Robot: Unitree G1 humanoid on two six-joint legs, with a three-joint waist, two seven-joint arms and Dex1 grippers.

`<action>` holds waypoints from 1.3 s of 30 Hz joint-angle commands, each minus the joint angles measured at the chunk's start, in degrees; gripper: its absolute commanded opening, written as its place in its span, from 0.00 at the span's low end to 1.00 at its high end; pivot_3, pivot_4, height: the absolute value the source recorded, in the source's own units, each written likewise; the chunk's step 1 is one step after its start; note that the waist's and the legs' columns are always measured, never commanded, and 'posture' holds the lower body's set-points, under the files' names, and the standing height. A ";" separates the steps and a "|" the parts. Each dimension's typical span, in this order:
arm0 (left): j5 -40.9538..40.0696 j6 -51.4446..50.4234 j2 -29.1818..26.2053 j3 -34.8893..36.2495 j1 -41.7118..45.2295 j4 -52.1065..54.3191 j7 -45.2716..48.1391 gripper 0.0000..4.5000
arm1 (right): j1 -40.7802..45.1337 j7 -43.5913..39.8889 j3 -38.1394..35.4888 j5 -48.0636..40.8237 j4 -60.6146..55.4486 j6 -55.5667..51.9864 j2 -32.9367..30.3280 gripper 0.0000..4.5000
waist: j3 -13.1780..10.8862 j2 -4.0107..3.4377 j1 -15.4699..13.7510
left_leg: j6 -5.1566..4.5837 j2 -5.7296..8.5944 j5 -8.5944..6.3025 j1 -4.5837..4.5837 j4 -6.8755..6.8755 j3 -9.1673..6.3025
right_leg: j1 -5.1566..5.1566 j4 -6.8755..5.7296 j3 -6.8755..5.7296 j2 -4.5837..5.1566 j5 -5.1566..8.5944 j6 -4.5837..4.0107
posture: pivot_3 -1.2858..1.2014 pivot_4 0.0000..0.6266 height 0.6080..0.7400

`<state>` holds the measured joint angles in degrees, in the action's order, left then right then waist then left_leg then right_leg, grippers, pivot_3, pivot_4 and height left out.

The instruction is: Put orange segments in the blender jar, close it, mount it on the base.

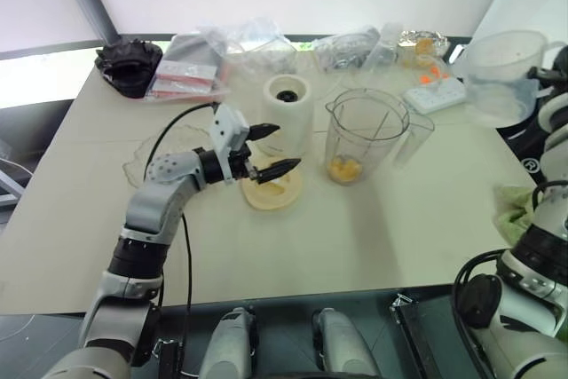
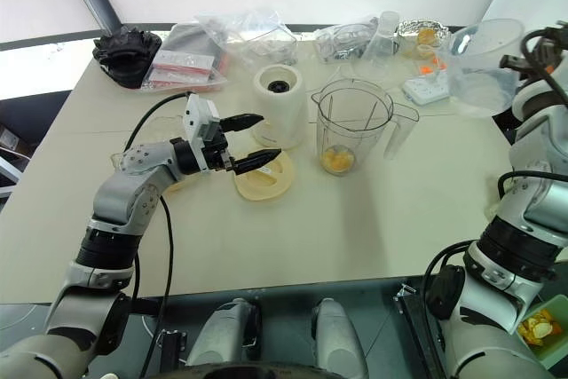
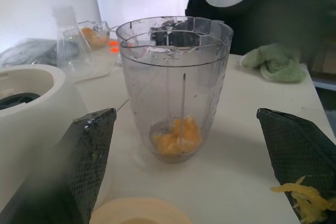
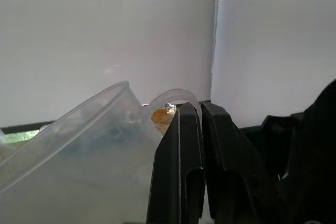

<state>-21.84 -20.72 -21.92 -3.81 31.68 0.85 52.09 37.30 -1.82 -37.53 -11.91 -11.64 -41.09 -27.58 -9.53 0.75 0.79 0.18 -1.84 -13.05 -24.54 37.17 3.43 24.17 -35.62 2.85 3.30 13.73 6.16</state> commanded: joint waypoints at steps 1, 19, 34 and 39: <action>0.02 0.80 -0.04 -0.11 1.15 0.77 0.05 1.00 | 1.62 4.15 -4.97 -2.75 2.01 3.36 1.49 0.02 | 0.00 0.00 0.06 | 0.00 0.00 0.00 0.00 0.00 0.00 | 0.00 0.00 0.00 0.00 0.00 0.00 | 0.52 0.24 1.00; 0.23 0.17 -1.68 -0.06 -0.52 3.09 0.50 1.00 | -2.92 2.65 -6.15 -9.82 36.24 36.87 5.59 0.02 | 0.00 -0.04 0.66 | -0.01 0.00 0.00 0.05 -0.02 0.01 | 0.00 -0.07 0.05 -0.06 -0.08 0.16 | 0.52 0.24 1.00; -0.06 -0.66 -5.24 0.72 -3.21 6.05 0.01 1.00 | -0.78 1.01 -3.24 -11.52 58.02 52.67 5.85 0.02 | -0.01 -0.04 1.79 | -0.01 0.00 0.00 0.06 -0.03 -0.02 | 0.00 -0.14 0.08 -0.07 -0.08 0.17 | 0.52 0.24 1.00; 0.10 -0.27 -5.23 0.54 -2.82 5.22 -0.02 1.00 | -3.52 1.74 -2.64 -12.44 55.93 51.84 6.37 0.02 | -0.01 -0.04 1.79 | -0.01 0.00 0.00 0.08 -0.03 -0.03 | 0.00 -0.16 0.08 -0.07 -0.07 0.15 | 0.52 0.24 1.00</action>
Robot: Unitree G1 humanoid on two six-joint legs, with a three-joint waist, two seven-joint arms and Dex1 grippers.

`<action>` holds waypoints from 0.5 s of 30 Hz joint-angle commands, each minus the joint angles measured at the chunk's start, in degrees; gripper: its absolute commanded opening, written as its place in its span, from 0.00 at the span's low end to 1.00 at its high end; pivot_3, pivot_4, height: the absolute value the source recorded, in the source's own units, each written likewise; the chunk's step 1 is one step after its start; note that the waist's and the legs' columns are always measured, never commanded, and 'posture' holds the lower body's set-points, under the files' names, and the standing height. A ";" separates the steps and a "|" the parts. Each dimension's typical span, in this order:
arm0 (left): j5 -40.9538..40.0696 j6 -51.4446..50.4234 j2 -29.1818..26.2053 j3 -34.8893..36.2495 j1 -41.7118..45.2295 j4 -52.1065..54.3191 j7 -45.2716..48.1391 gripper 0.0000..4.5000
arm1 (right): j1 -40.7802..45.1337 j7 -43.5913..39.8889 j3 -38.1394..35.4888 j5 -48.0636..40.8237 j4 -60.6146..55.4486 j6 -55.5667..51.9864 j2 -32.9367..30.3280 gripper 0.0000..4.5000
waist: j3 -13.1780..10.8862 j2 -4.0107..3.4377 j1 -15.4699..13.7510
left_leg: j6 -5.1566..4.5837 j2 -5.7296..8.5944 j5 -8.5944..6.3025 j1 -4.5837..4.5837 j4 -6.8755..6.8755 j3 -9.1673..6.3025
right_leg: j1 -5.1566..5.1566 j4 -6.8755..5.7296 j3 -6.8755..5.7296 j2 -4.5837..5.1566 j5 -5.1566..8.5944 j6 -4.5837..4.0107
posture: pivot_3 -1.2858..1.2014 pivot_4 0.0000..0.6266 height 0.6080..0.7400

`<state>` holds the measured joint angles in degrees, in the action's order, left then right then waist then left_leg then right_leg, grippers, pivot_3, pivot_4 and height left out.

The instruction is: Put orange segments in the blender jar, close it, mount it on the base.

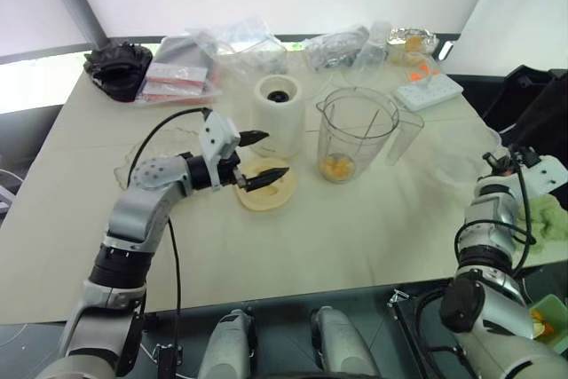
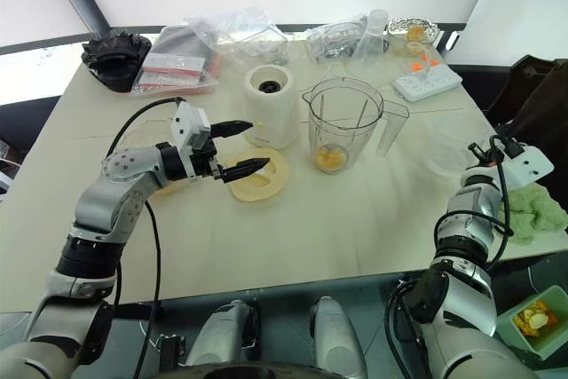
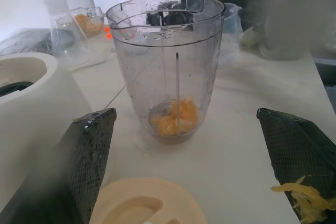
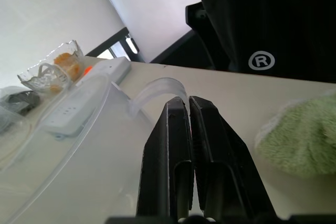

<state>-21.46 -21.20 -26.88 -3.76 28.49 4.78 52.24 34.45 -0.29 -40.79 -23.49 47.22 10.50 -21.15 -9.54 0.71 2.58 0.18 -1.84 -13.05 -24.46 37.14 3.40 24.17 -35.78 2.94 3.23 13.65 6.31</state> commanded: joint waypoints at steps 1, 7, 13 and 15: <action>-0.26 0.25 -0.25 0.47 0.40 1.22 -0.18 1.00 | -0.95 0.37 0.73 -1.03 -3.21 0.04 -0.05 0.02 | 0.00 0.00 0.00 | 0.00 0.00 0.00 0.00 0.00 0.00 | 0.00 0.00 0.00 0.00 0.01 -0.02 | 0.52 0.24 1.00; 0.24 1.59 1.90 -0.65 0.77 -0.09 -0.46 1.00 | -6.66 1.43 2.64 -0.44 -7.66 -2.72 0.08 0.02 | 0.00 0.00 -0.02 | 0.00 0.00 0.00 0.02 0.00 -0.01 | 0.00 -0.04 0.01 0.00 0.08 -0.12 | 0.52 0.24 1.00; 0.81 2.64 3.54 -1.40 0.86 -1.17 -0.26 1.00 | -9.33 1.45 3.74 -1.13 -12.29 -6.79 -0.51 0.15 | 0.00 0.00 -0.03 | 0.01 0.00 0.01 0.06 0.04 0.00 | -0.01 -0.13 0.03 0.00 0.08 -0.13 | 0.52 0.24 1.00; 0.87 2.84 3.84 -1.59 0.78 -1.27 -0.33 1.00 | -10.08 2.06 4.03 -0.67 -13.03 -7.59 -0.82 0.32 | 0.00 0.00 -0.03 | 0.01 0.00 0.01 0.06 0.04 -0.01 | 0.00 -0.14 0.03 -0.01 0.09 -0.13 | 0.52 0.24 1.00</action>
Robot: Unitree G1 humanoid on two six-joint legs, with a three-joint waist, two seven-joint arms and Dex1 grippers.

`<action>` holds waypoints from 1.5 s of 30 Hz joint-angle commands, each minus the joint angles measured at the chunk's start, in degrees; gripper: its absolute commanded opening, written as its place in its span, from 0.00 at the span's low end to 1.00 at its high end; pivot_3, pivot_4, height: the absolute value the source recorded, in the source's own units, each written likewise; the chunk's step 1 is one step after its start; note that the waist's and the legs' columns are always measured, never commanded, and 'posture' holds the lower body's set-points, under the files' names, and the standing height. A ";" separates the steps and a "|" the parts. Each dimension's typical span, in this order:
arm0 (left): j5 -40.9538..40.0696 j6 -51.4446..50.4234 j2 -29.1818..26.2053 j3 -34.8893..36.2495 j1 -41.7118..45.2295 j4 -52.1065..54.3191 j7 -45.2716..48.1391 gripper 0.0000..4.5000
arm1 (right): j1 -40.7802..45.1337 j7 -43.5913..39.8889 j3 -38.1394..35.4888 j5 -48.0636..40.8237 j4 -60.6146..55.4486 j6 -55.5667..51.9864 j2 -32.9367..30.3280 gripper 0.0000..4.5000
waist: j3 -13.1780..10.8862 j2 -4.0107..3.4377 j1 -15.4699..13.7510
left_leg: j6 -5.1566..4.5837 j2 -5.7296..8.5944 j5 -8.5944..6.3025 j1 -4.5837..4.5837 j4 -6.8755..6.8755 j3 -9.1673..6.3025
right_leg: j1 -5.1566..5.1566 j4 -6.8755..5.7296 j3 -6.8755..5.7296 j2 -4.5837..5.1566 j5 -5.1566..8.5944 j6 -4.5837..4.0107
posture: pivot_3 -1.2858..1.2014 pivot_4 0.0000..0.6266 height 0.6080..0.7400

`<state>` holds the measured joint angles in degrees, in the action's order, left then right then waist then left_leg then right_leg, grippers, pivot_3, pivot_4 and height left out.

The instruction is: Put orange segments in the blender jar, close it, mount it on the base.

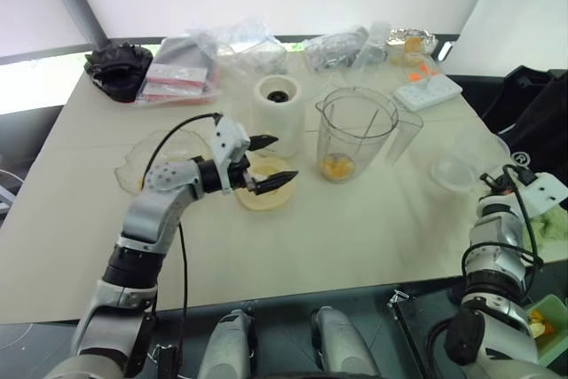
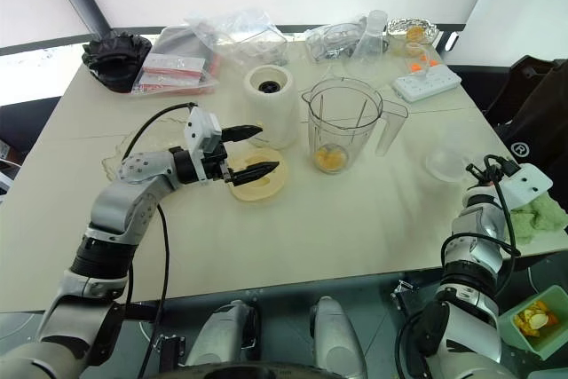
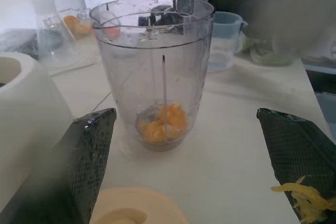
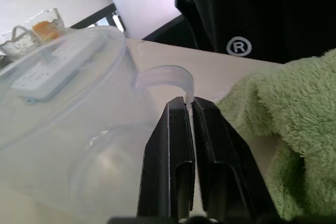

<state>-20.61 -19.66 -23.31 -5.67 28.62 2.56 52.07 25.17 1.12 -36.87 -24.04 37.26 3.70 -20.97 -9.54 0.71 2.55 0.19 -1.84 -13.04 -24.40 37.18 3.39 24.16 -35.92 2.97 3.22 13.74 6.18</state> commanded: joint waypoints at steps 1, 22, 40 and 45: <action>0.00 1.38 0.36 0.26 0.58 0.93 -0.19 1.00 | -1.38 0.75 0.28 0.06 -3.60 -1.23 -1.07 0.46 | 0.00 0.00 -0.04 | 0.00 0.00 0.00 0.00 0.00 0.00 | 0.00 0.00 0.00 0.00 0.00 0.00 | 0.52 0.24 1.00; 5.78 6.73 -7.28 -3.26 16.81 -22.69 15.01 1.00 | -41.14 -13.63 4.37 -17.62 -72.30 -34.78 -10.83 0.56 | 0.00 0.07 -0.22 | 0.01 0.00 -0.01 0.00 0.07 -0.30 | 0.04 -0.07 0.00 0.03 0.13 0.08 | 0.52 0.24 1.00; 31.05 39.52 0.96 -15.39 44.19 -75.70 24.37 0.94 | -43.94 -8.34 -3.74 -35.25 -90.77 -45.25 -20.71 0.56 | -0.16 0.44 -2.42 | -0.19 0.07 -0.13 -1.00 0.20 -0.30 | 0.46 0.62 -0.23 0.06 0.07 0.06 | 0.52 0.24 1.00; 37.43 43.38 2.67 -17.88 44.87 -78.07 19.16 0.72 | -46.36 -5.41 -4.26 -36.18 -93.72 -44.80 -19.90 0.57 | -0.16 0.45 -3.23 | -0.22 0.06 -0.15 -0.99 0.26 -0.34 | 0.46 0.57 -0.27 0.03 0.06 0.08 | 0.52 0.24 1.00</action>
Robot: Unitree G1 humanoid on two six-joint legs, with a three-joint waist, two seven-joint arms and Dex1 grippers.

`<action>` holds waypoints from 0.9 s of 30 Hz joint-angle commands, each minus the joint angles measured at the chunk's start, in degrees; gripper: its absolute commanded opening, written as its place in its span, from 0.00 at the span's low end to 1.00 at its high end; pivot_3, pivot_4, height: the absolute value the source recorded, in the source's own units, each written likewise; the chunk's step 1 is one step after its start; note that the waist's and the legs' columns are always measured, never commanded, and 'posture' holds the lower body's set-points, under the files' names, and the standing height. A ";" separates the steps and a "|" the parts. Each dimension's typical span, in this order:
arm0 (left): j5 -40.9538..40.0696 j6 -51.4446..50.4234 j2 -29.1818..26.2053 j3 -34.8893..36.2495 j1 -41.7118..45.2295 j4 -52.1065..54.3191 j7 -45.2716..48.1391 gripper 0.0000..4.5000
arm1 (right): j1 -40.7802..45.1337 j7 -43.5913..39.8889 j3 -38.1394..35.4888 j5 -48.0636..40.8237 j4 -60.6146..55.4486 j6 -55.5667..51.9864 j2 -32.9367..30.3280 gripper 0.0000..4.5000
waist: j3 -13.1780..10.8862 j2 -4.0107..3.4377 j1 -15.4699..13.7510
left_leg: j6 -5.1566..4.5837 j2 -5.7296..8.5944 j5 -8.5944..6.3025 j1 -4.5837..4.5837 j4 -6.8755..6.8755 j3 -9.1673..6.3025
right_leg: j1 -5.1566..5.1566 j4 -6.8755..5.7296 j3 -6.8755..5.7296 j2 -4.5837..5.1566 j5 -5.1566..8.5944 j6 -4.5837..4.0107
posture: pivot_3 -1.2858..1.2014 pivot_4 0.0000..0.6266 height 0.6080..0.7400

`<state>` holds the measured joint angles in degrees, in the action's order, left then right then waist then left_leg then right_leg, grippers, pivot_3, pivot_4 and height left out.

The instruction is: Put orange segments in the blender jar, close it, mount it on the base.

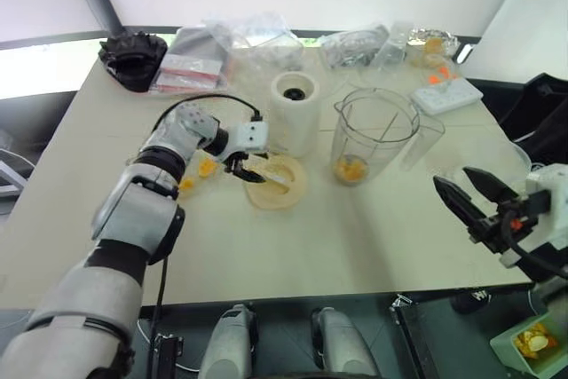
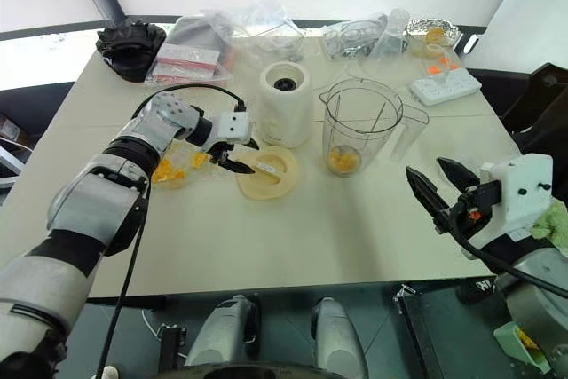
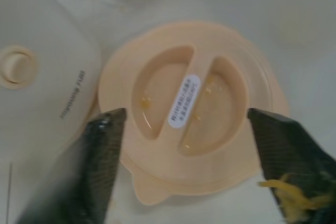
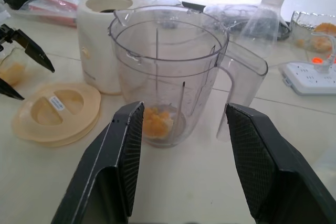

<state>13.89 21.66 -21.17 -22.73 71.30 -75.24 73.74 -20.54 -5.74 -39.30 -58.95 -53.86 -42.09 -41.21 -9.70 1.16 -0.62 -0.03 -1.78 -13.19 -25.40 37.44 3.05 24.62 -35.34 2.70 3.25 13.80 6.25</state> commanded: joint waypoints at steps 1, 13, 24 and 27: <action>3.81 2.36 0.75 -1.02 2.33 -0.59 -3.35 0.72 | -0.80 1.89 -1.86 -1.46 -2.82 1.07 0.25 0.57 | 0.00 0.00 -0.07 | 0.00 -0.01 0.00 0.00 0.05 -0.01 | -0.01 -0.04 -0.01 -0.01 0.00 0.00 | 0.52 0.24 1.00; 12.73 -0.72 6.37 -3.10 2.73 -3.23 -14.25 0.72 | 0.32 3.43 -2.13 -5.80 -1.41 0.02 -4.87 0.57 | 0.00 0.01 -0.08 | -0.02 -0.03 -0.02 -0.05 0.64 -0.02 | -0.22 -0.16 -0.02 0.08 -0.10 -0.05 | 0.52 0.24 1.00; 15.50 -7.94 10.30 -3.01 1.74 -4.23 -16.70 0.72 | -0.11 4.92 -5.61 -8.85 -0.68 -0.85 -8.19 0.57 | 0.02 0.02 -0.11 | -0.04 -0.03 -0.03 -0.05 0.63 -0.06 | -0.21 -0.18 -0.03 0.00 -0.12 0.00 | 0.52 0.24 1.00; 15.81 -8.93 10.98 -3.04 1.41 -4.29 -17.23 0.72 | -0.43 5.33 -6.03 -9.15 -0.98 -0.86 -8.18 0.57 | 0.05 0.03 -0.12 | -0.04 -0.03 -0.03 -0.02 0.63 -0.07 | -0.25 -0.18 -0.03 0.00 -0.12 0.00 | 0.52 0.24 1.00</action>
<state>28.72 13.69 -10.81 -25.84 72.76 -79.31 57.08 -20.85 -0.87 -43.51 -67.31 -54.13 -43.39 -48.75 -9.65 1.19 -0.74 -0.08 -1.81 -13.22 -25.40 38.08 2.98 24.35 -35.52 2.66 3.26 13.68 6.26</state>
